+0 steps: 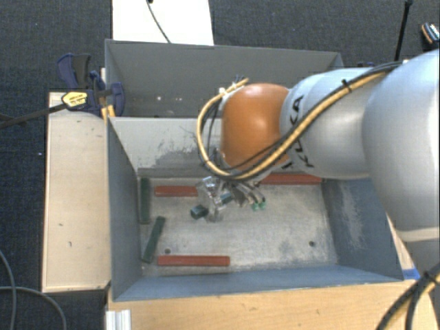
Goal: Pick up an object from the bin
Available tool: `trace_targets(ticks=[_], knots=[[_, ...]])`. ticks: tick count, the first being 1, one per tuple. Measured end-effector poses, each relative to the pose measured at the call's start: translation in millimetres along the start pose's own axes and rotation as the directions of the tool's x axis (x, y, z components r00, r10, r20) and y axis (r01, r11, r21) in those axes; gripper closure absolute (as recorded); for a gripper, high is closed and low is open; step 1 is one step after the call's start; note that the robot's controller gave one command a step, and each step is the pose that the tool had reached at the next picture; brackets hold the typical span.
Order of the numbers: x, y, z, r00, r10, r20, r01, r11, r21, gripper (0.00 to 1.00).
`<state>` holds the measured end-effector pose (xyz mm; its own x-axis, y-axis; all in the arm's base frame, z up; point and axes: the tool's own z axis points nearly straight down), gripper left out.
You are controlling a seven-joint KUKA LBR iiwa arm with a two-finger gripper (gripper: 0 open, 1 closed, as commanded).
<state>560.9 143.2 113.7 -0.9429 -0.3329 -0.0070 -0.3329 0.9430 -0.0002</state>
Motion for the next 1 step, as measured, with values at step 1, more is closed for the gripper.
trace_targets(ticks=[1], knots=[[-2.6, -0.1, -55.5, 1.0, 0.004, 0.002, -0.004, 1.0, 0.0, 1.0]])
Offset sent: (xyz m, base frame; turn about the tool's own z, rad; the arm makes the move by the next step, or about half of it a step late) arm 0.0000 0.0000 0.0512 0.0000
